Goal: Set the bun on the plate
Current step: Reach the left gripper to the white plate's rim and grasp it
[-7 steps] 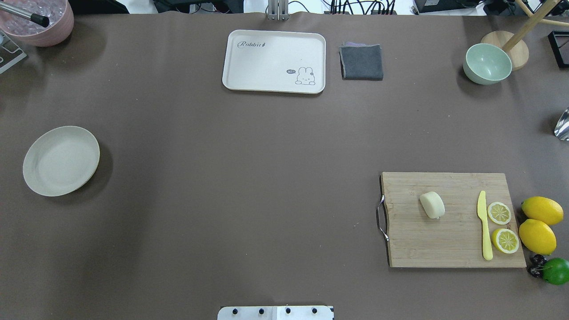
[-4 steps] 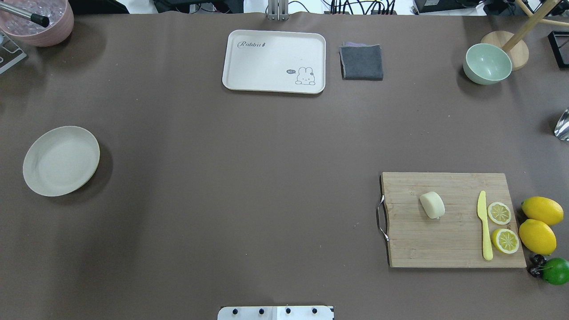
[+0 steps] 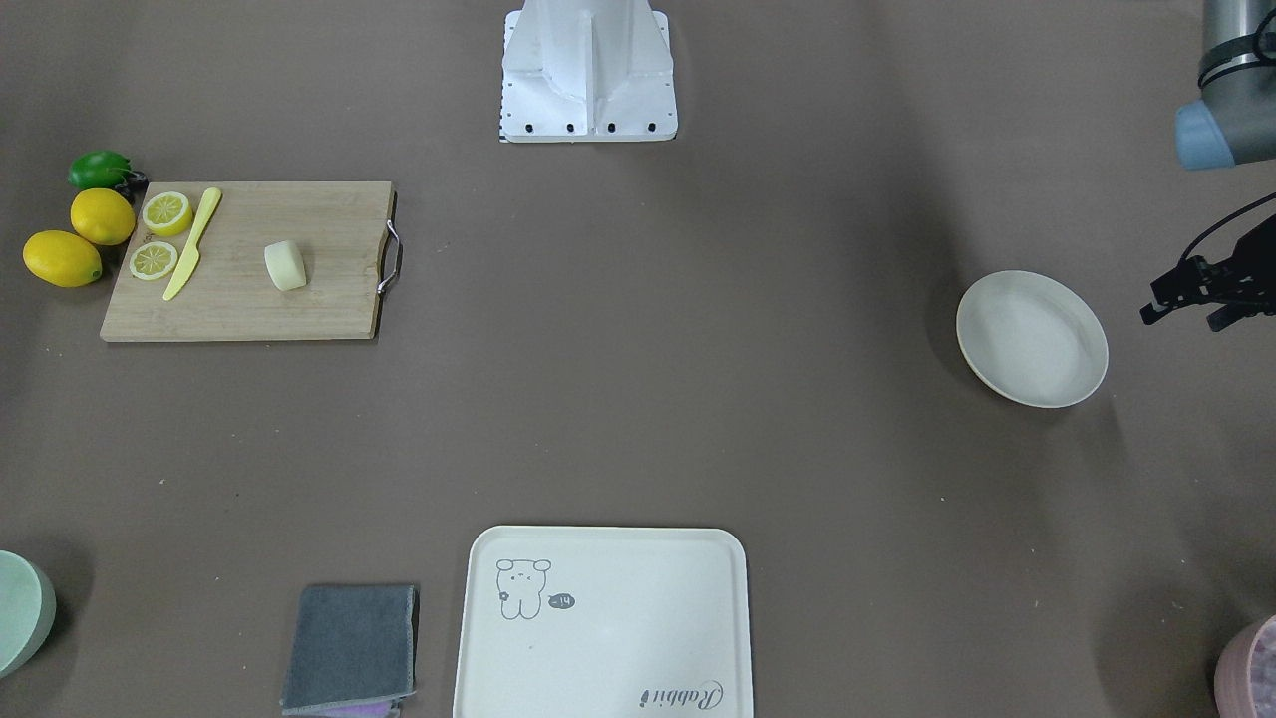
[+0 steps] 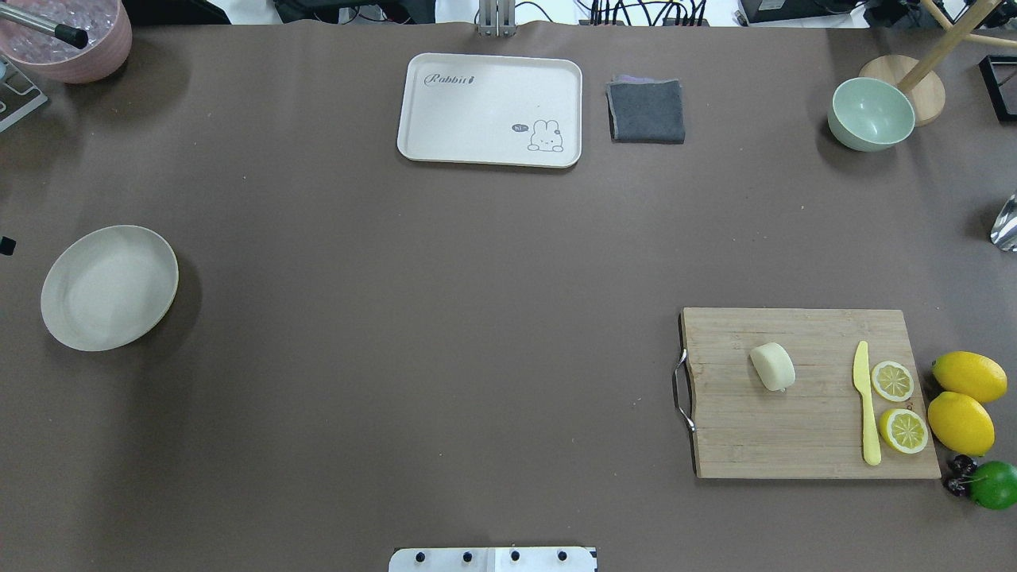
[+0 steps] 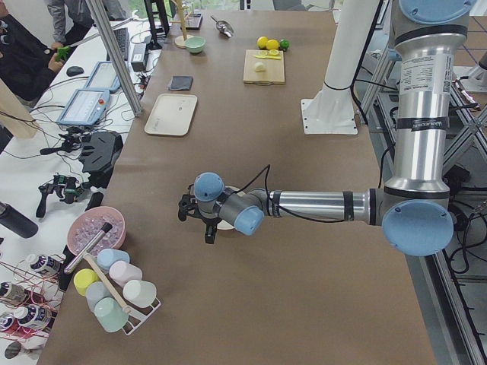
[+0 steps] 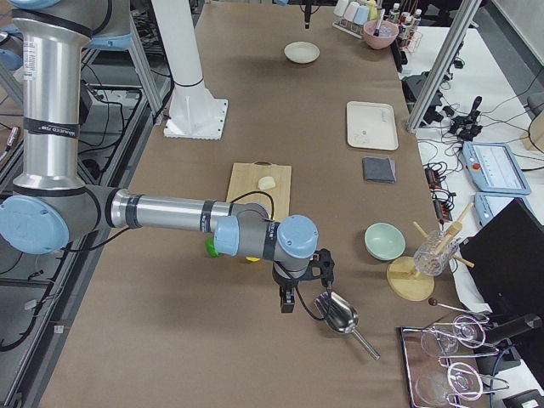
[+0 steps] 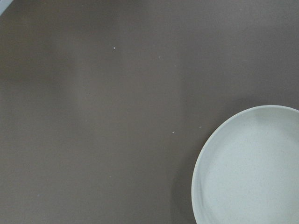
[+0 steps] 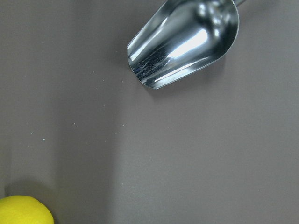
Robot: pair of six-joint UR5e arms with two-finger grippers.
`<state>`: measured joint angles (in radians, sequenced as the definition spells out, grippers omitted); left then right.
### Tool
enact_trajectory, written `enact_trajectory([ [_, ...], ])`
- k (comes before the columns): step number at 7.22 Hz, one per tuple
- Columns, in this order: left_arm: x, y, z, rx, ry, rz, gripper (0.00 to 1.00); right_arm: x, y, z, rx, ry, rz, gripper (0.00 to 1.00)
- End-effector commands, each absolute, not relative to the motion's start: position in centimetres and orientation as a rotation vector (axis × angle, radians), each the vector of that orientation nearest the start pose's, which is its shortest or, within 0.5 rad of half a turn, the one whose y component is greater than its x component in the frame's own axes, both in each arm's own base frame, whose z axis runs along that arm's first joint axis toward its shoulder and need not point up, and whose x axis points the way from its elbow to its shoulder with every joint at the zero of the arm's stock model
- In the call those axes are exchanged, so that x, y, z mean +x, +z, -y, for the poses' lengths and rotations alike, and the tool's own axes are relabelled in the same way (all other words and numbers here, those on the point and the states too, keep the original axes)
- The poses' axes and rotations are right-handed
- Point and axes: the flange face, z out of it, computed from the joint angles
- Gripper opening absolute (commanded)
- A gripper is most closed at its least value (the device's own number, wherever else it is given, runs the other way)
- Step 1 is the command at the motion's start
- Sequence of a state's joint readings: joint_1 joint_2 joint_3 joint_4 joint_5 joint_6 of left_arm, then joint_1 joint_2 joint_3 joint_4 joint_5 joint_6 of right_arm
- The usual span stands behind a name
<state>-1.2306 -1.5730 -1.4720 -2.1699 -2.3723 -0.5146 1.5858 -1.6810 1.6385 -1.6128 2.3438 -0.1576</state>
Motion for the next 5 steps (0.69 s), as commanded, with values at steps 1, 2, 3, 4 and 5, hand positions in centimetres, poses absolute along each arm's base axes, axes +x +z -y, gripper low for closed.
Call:
enact_trajectory([
  [1, 15.6, 64.9, 51.4, 0.09, 0.048, -0.935, 0.92, 6.7, 68.0, 43.7, -0.013, -0.106, 0.803, 1.0],
  [2, 16.7, 64.8, 51.3, 0.081, 0.06, -0.938, 0.9, 6.4, 68.0, 43.7, -0.014, -0.11, 0.809, 1.0],
  [3, 17.8, 64.7, 51.1, 0.073, 0.08, -0.938, 0.87, 6.1, 68.0, 43.8, -0.017, -0.119, 0.809, 1.0],
  [4, 18.7, 64.9, 50.7, 0.064, 0.095, -0.936, 0.81, 5.7, 67.9, 43.9, -0.018, -0.13, 0.809, 1.0],
  [5, 19.0, 64.9, 50.6, 0.063, 0.102, -0.937, 0.68, 5.4, 67.9, 43.9, -0.02, -0.138, 0.808, 1.0],
])
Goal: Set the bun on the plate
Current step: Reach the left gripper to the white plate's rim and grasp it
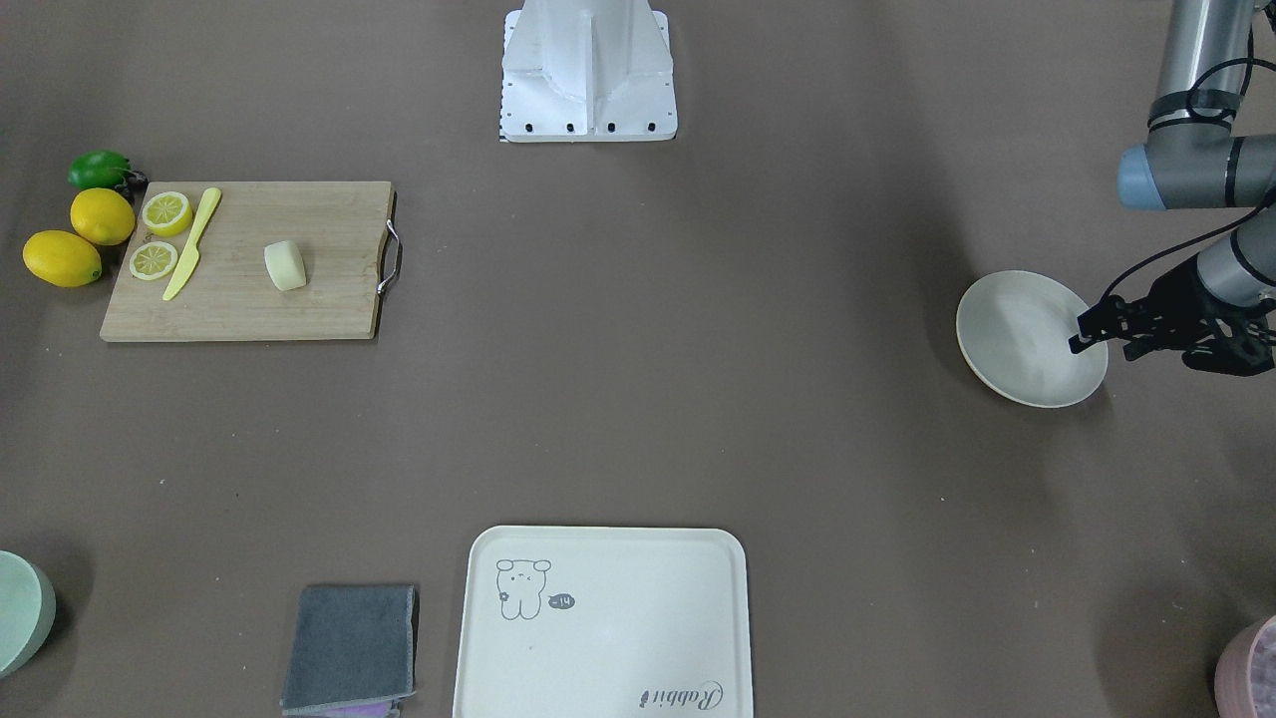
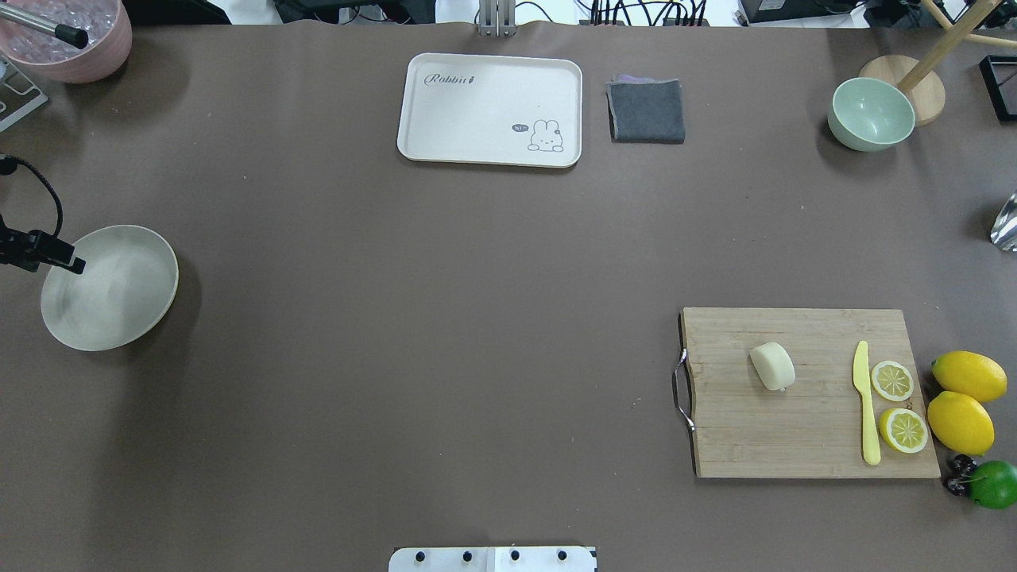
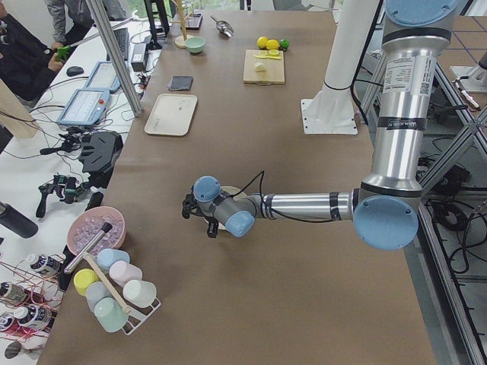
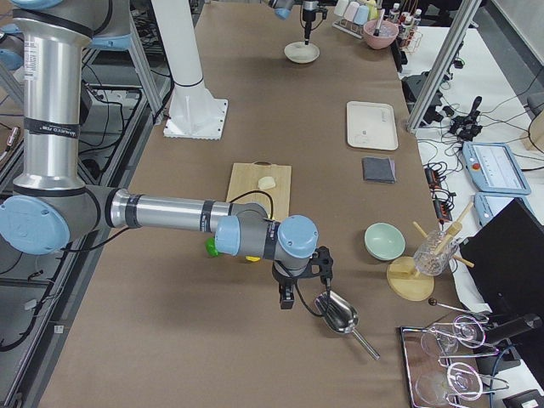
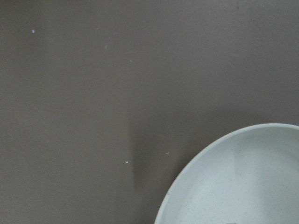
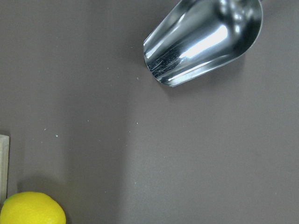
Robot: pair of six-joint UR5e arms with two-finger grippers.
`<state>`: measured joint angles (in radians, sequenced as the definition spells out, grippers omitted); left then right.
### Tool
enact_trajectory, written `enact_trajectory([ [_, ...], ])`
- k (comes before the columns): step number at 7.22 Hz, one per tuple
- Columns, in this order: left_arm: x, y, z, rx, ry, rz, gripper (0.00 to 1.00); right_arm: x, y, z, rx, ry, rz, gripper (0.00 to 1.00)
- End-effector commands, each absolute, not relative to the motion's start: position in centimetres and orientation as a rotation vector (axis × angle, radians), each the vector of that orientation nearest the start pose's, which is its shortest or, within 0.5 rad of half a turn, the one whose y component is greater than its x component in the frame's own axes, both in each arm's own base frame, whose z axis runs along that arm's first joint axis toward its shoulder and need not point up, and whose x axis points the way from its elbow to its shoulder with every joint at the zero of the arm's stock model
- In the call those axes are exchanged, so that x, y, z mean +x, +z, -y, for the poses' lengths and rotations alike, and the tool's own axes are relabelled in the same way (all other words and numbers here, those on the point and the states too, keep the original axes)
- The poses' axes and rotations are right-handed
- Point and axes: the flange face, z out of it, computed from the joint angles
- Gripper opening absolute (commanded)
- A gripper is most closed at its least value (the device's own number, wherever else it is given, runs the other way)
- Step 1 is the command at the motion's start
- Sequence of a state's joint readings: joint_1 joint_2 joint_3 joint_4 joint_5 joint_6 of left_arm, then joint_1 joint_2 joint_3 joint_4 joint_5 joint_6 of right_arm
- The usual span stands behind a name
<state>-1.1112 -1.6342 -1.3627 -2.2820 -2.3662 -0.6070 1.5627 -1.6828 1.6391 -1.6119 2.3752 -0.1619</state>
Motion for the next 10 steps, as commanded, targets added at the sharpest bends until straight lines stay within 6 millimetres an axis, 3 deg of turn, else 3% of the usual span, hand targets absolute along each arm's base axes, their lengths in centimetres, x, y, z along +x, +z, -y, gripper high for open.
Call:
enact_trajectory([
  [1, 18.9, 64.9, 50.6, 0.061, 0.101, -0.937, 0.31, 5.2, 67.7, 44.0, -0.019, -0.142, 0.807, 1.0],
  [2, 19.0, 64.7, 50.6, 0.064, 0.104, -0.94, 0.0, 5.1, 67.6, 44.0, -0.016, -0.145, 0.807, 1.0],
  [4, 19.0, 63.7, 50.7, 0.074, 0.102, -0.949, 0.0, 5.0, 67.1, 44.3, -0.01, -0.148, 0.808, 1.0],
  [5, 19.1, 62.2, 50.7, 0.086, 0.094, -0.964, 0.0, 4.7, 66.4, 44.6, 0.003, -0.161, 0.808, 1.0],
  [7, 19.4, 55.3, 50.9, 0.074, -0.022, -1.043, 0.0, 2.7, 63.3, 45.6, 0.04, -0.213, 0.817, 1.0],
  [8, 20.9, 51.0, 51.3, 0.044, -0.092, -1.099, 0.0, 1.8, 61.5, 46.6, 0.057, -0.217, 0.856, 1.0],
  [9, 24.9, 46.9, 49.8, 0.004, -0.093, -1.138, 0.0, -0.2, 58.4, 47.0, 0.056, -0.194, 0.88, 1.0],
  [10, 27.5, 43.6, 49.4, -0.003, -0.15, -1.155, 0.0, -3.1, 54.3, 46.7, 0.044, -0.158, 0.89, 1.0],
])
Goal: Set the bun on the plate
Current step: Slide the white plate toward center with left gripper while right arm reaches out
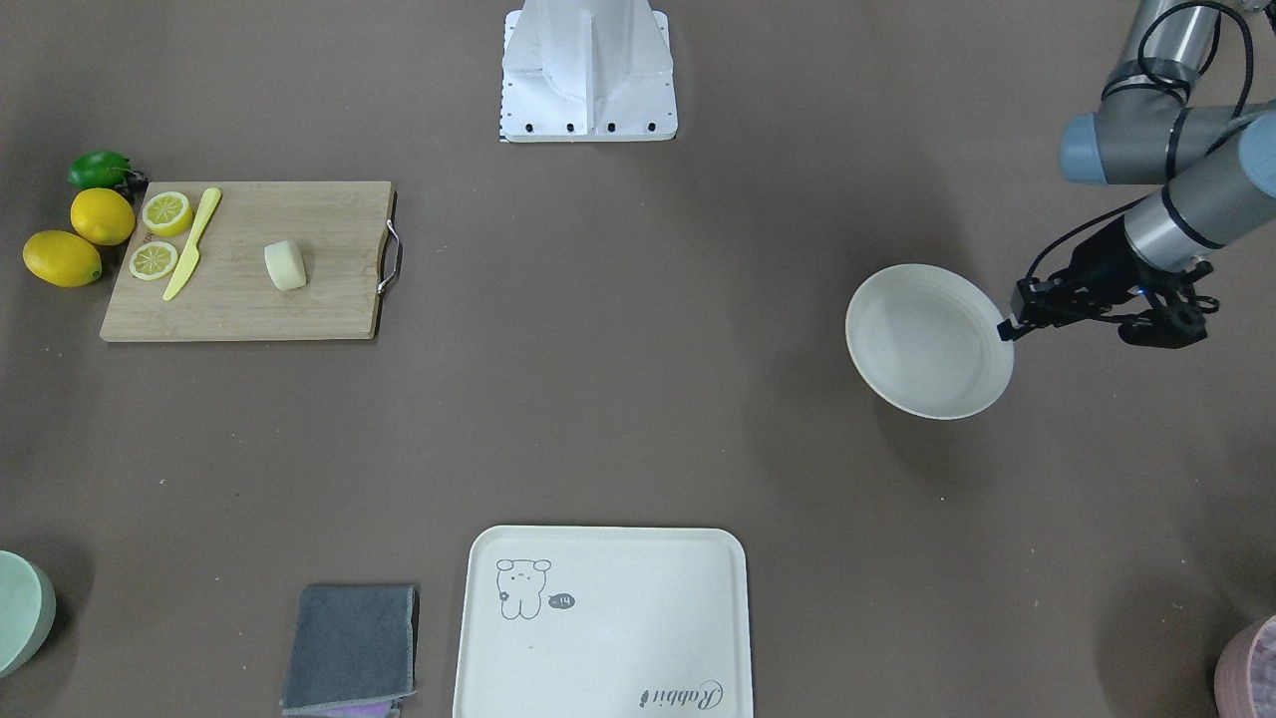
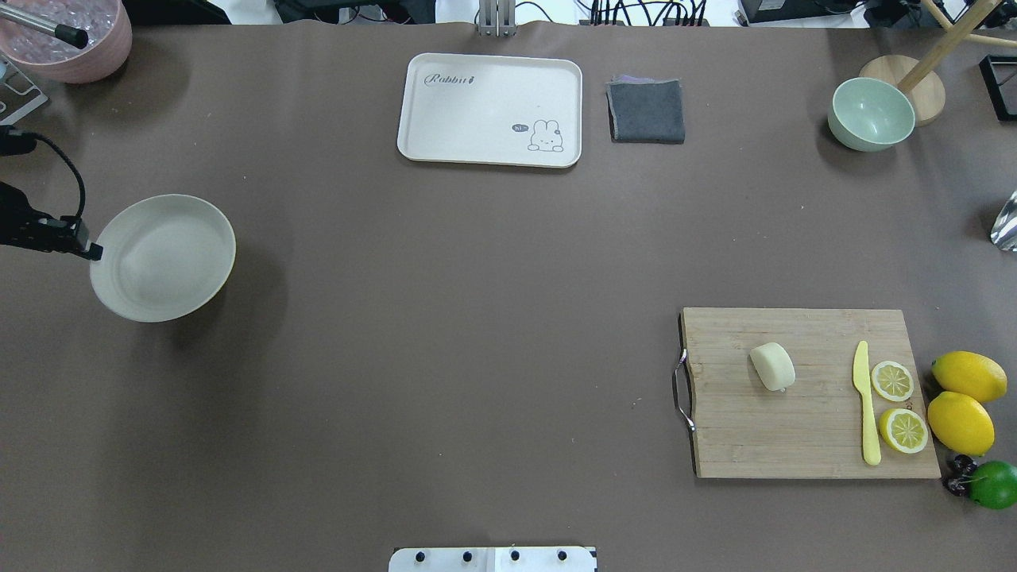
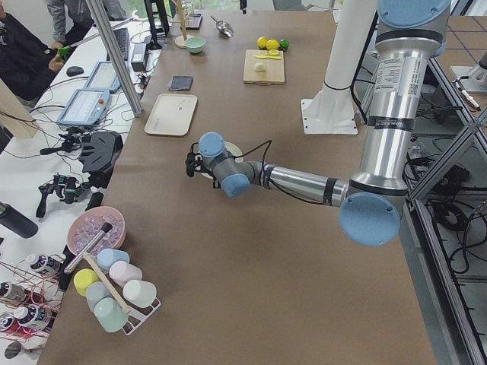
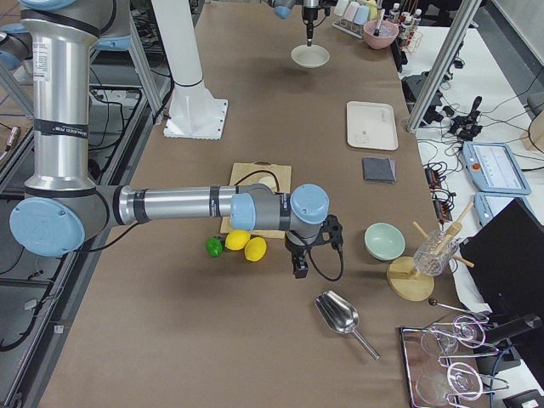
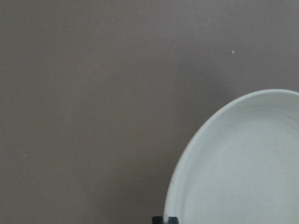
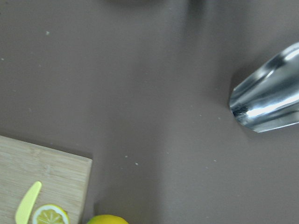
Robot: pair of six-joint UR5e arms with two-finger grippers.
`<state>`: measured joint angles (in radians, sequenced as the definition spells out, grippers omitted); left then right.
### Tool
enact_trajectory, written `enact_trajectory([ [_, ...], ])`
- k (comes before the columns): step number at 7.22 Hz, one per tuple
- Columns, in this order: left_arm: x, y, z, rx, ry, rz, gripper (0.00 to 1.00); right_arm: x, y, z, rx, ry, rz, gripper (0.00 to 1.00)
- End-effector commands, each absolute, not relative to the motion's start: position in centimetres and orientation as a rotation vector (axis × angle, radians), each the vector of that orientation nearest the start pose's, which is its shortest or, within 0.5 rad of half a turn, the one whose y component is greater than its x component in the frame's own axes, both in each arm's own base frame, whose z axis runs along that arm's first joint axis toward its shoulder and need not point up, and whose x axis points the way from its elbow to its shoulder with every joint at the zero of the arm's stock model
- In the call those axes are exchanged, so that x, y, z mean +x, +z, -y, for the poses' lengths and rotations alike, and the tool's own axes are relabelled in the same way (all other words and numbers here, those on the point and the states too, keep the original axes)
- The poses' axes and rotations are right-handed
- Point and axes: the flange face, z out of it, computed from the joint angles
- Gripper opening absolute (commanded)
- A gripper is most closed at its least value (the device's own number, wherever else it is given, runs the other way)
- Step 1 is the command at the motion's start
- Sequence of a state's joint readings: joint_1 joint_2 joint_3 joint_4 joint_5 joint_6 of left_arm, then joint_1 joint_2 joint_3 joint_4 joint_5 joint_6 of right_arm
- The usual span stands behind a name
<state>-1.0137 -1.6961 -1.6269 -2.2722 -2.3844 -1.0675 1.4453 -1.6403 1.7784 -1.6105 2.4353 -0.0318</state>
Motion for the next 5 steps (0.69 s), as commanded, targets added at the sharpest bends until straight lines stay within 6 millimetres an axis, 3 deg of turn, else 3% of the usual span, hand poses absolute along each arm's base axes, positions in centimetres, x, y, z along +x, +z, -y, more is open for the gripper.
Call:
enact_trajectory([
  [1, 32.2, 39.9, 47.5, -0.043, -0.187, -1.181, 0.0, -6.5, 50.6, 45.9, 0.022, -0.138, 0.903, 1.0],
  [3, 41.5, 32.8, 45.4, -0.088, -0.257, -1.178, 0.0, -11.7, 46.5, 46.3, 0.015, -0.188, 0.92, 1.0],
  [4, 45.1, 30.4, 44.3, -0.059, -0.26, -1.147, 0.0, -14.8, 44.1, 46.9, 0.011, -0.201, 0.925, 1.0],
  [5, 48.1, 28.7, 42.8, -0.06, -0.252, -1.141, 0.0, -19.2, 41.5, 46.5, -0.011, -0.181, 0.902, 1.0],
])
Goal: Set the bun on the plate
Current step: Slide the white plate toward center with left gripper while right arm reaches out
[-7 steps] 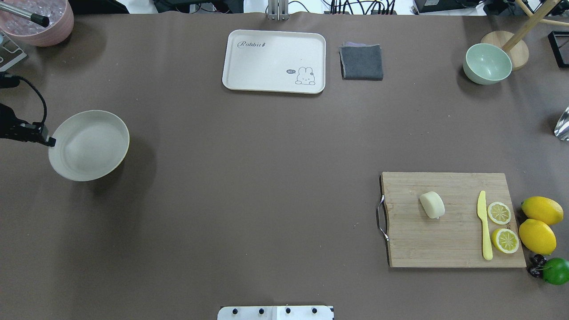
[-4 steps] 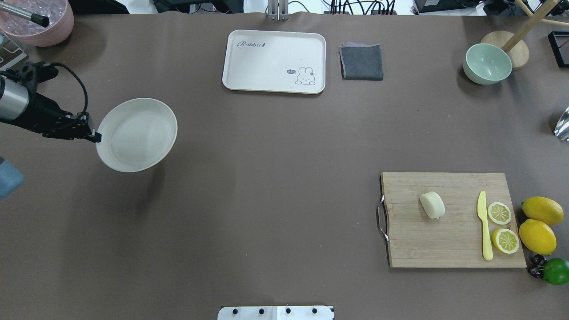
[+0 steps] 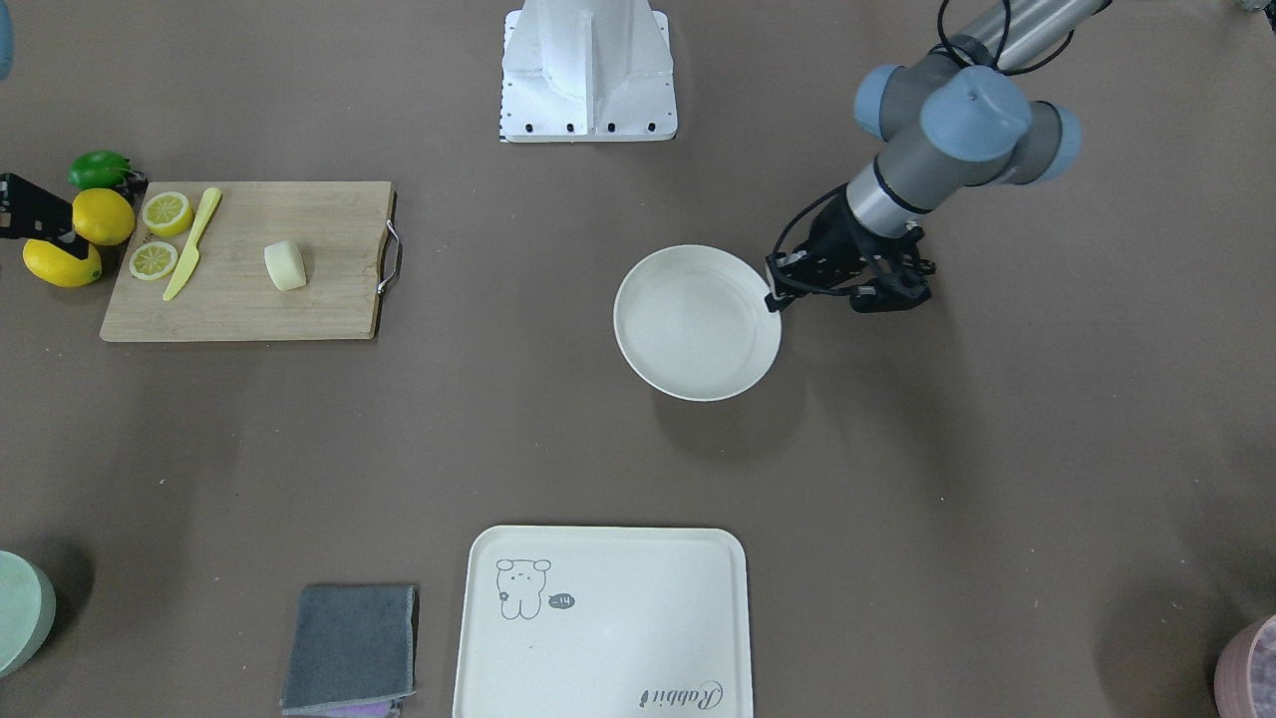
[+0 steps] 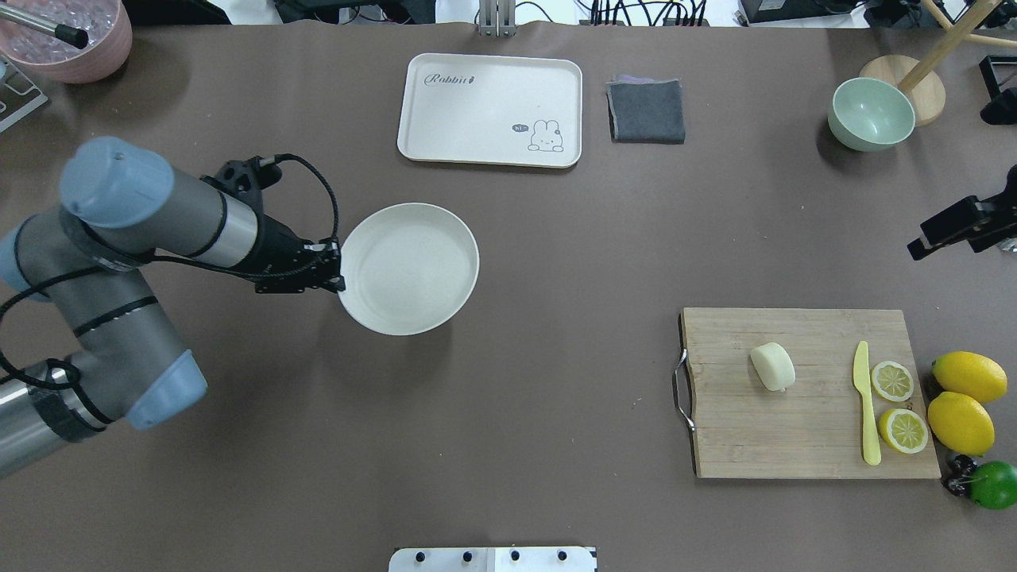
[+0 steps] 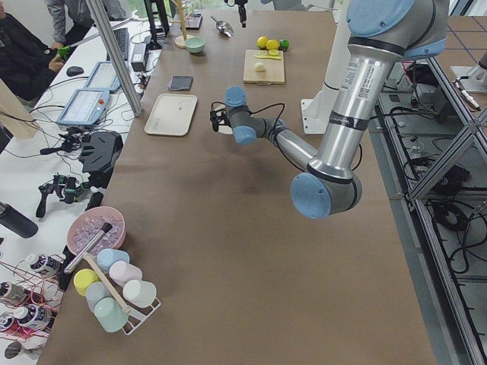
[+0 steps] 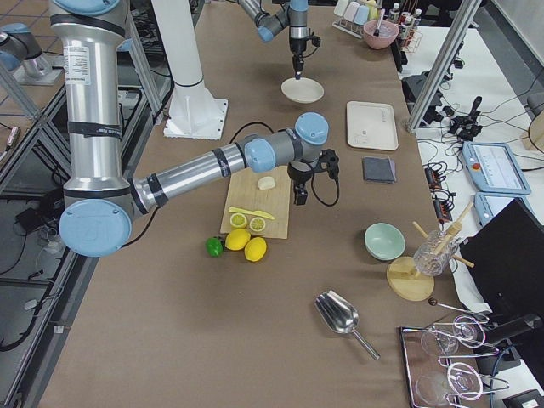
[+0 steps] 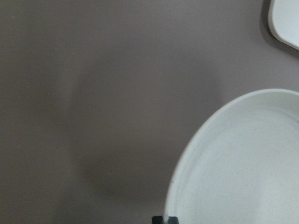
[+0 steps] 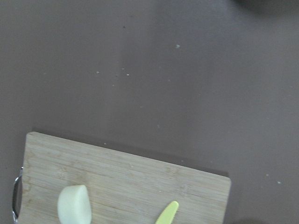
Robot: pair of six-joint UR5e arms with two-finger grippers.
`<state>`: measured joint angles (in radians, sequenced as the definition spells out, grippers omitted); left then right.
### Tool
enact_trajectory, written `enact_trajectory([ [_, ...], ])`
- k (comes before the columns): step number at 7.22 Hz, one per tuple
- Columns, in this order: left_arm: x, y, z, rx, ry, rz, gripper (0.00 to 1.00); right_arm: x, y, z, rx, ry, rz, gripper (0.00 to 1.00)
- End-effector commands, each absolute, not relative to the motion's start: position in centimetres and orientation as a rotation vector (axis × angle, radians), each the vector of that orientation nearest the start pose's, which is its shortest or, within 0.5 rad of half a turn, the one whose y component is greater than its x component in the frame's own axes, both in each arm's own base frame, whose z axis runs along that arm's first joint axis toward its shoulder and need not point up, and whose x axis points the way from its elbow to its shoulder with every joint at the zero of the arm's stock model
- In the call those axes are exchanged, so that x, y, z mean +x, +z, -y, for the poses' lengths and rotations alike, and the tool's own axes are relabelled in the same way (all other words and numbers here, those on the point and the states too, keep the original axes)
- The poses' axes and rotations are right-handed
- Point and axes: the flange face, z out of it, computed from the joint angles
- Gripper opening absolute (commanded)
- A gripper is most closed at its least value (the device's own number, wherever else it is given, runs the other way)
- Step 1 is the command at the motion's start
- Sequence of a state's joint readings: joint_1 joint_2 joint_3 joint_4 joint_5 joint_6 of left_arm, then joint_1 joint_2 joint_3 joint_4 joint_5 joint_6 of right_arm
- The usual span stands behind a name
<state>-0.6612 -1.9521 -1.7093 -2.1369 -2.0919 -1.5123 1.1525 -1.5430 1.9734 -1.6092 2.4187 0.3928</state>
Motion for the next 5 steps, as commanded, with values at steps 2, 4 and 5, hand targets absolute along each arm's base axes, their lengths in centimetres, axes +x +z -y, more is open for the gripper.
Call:
enact_trajectory([
  [2, 51.5, 27.0, 42.5, -0.051, -0.255, -1.133, 0.0, -26.9, 37.5, 43.8, -0.027, -0.179, 0.868, 1.0],
  [4, 52.8, 26.7, 42.9, -0.047, -0.262, -1.127, 0.0, -31.7, 38.2, 41.1, -0.002, -0.261, 0.79, 1.0],
  [5, 53.1, 26.7, 42.6, -0.04, -0.262, -1.125, 0.0, -33.0, 38.6, 40.3, -0.007, -0.285, 0.773, 1.0],
])
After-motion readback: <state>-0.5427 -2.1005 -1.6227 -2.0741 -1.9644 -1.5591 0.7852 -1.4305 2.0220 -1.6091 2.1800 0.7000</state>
